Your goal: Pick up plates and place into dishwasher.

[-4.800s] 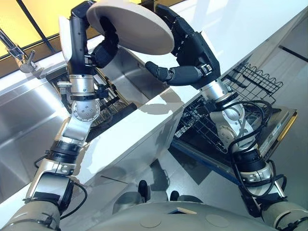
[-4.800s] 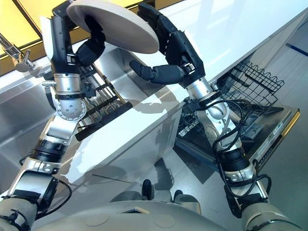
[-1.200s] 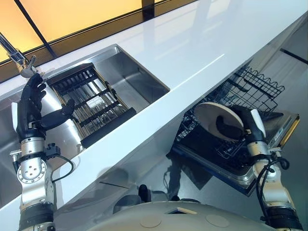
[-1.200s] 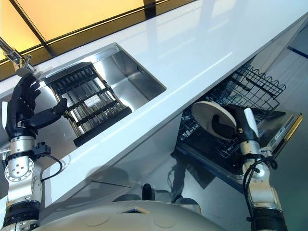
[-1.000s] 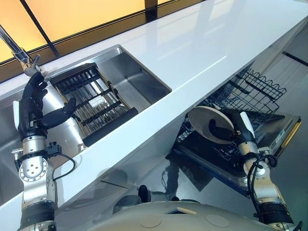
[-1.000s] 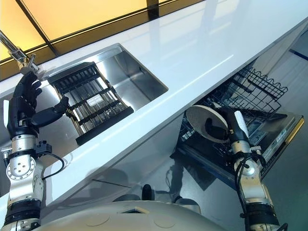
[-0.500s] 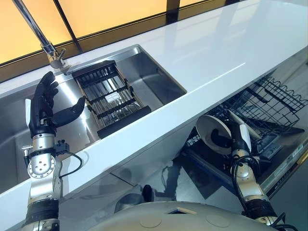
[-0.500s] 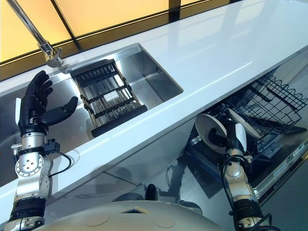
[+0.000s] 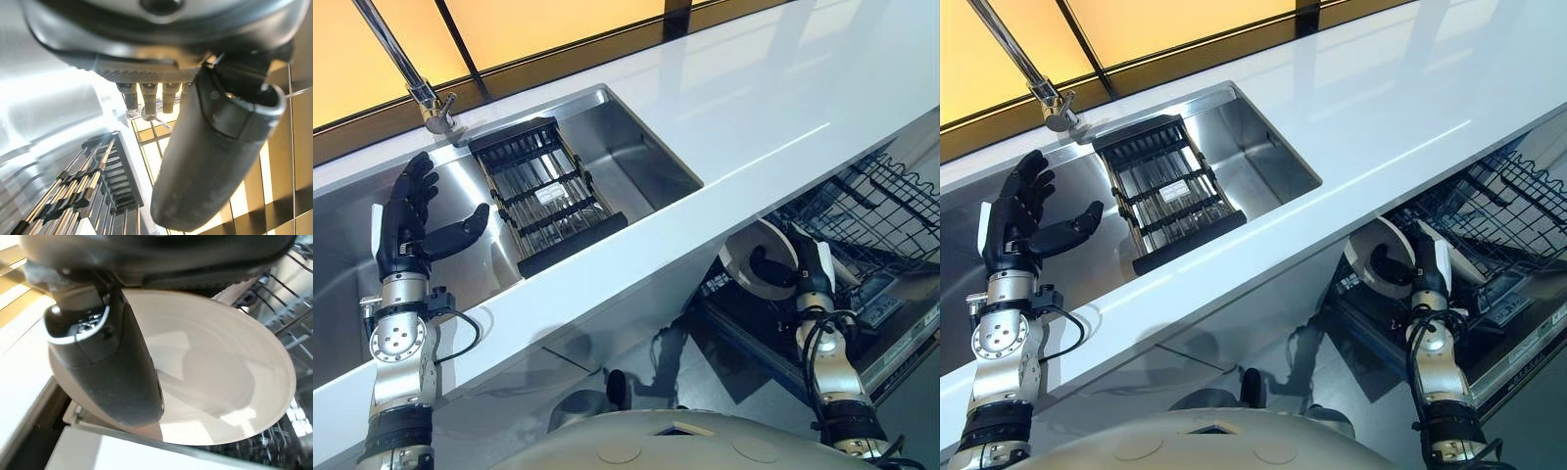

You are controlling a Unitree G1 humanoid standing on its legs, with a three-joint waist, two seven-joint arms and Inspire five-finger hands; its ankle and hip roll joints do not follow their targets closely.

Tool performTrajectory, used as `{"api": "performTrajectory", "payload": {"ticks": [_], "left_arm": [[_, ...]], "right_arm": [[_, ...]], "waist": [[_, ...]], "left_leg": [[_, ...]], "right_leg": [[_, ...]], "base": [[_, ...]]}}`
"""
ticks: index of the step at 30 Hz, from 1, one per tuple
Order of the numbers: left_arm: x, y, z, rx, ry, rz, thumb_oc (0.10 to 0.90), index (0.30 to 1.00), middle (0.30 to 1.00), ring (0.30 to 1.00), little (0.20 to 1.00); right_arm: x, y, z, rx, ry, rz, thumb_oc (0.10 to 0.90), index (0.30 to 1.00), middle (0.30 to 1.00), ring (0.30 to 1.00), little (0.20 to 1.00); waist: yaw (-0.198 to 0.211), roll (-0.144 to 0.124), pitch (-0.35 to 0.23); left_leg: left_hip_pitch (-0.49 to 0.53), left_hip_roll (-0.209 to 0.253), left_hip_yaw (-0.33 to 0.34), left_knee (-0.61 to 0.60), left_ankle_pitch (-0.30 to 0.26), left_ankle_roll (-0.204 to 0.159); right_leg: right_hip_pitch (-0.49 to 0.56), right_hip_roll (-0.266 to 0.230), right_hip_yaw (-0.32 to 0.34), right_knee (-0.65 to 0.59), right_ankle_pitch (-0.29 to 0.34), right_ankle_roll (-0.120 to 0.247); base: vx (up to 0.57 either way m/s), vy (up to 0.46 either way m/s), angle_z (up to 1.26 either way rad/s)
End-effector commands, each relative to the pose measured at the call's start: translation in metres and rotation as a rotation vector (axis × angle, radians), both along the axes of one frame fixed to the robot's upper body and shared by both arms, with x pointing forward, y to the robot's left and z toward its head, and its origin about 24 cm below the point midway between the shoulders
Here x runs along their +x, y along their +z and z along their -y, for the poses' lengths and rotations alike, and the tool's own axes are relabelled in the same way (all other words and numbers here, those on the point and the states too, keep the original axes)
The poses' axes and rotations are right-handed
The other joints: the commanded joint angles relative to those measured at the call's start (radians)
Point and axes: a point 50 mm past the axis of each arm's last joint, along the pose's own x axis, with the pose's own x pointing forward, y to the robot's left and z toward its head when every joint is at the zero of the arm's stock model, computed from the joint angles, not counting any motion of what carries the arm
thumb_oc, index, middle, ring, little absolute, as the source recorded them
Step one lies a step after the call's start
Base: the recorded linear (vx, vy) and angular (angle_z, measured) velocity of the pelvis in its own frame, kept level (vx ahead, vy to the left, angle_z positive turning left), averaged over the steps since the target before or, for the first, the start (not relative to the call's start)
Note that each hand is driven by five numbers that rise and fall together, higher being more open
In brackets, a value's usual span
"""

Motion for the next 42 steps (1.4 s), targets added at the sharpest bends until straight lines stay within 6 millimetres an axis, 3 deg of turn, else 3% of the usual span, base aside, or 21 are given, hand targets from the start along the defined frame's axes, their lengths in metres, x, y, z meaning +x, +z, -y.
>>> {"api": "performTrajectory", "payload": {"ticks": [1, 8, 14, 22, 32, 42], "left_arm": [[0.003, 0.053, -0.009, 0.079, -0.008, 0.252, 0.8, 0.9, 0.9, 0.9, 0.9], [0.001, 0.055, -0.013, 0.093, -0.007, 0.257, 0.8, 0.9, 0.9, 0.9, 0.9], [0.0, 0.056, -0.015, 0.101, 0.003, 0.258, 0.8, 0.9, 0.9, 0.9, 0.9], [0.001, 0.051, -0.013, 0.096, 0.016, 0.253, 0.8, 0.9, 0.9, 0.9, 0.9], [0.006, 0.049, -0.01, 0.1, -0.004, 0.244, 0.8, 0.9, 0.9, 0.9, 0.9], [0.013, 0.045, -0.001, 0.09, -0.034, 0.222, 0.8, 0.9, 0.9, 0.9, 0.9]], "right_arm": [[0.021, 0.093, 0.04, -0.008, -0.012, 0.43, 0.1, 0.3, 0.3, 0.3, 0.2], [0.007, 0.098, 0.05, -0.073, -0.03, 0.467, 0.1, 0.3, 0.3, 0.3, 0.2], [0.004, 0.115, 0.051, -0.352, -0.053, 0.461, 0.1, 0.3, 0.3, 0.3, 0.2], [0.01, 0.121, 0.044, -0.383, -0.041, 0.476, 0.1, 0.3, 0.3, 0.3, 0.2], [0.026, 0.098, 0.048, -0.413, -0.049, 0.329, 0.1, 0.3, 0.3, 0.3, 0.2], [0.028, 0.048, 0.06, -0.446, -0.147, 0.044, 0.1, 0.3, 0.3, 0.3, 0.2]], "waist": [[-0.035, -0.018, -0.077], [-0.056, -0.03, -0.083], [-0.067, -0.028, -0.083], [-0.064, -0.025, -0.078], [-0.035, -0.019, -0.079], [-0.005, 0.0, -0.067]], "left_leg": [[0.085, 0.01, 0.059, 0.007, -0.135, 0.002], [0.086, 0.015, 0.085, 0.007, -0.143, 0.001], [0.084, 0.019, 0.097, 0.007, -0.144, -0.002], [0.083, 0.02, 0.092, 0.007, -0.143, -0.005], [0.079, 0.018, 0.076, 0.007, -0.135, -0.012], [0.089, 0.015, 0.058, 0.007, -0.127, -0.018]], "right_leg": [[-0.086, 0.047, 0.014, 0.109, 0.006, 0.015], [-0.091, 0.053, 0.023, 0.091, 0.01, 0.019], [-0.095, 0.058, 0.03, 0.084, 0.008, 0.018], [-0.097, 0.06, 0.033, 0.088, 0.002, 0.016], [-0.087, 0.056, 0.013, 0.076, 0.005, 0.013], [-0.072, 0.044, -0.008, 0.079, 0.006, 0.01]], "base": [[-0.02, -0.044, -0.16], [-0.02, -0.035, -0.15], [-0.01, -0.019, -0.08], [-0.01, -0.007, -0.05], [0.0, -0.001, 0.0], [0.03, 0.013, 0.09]]}}
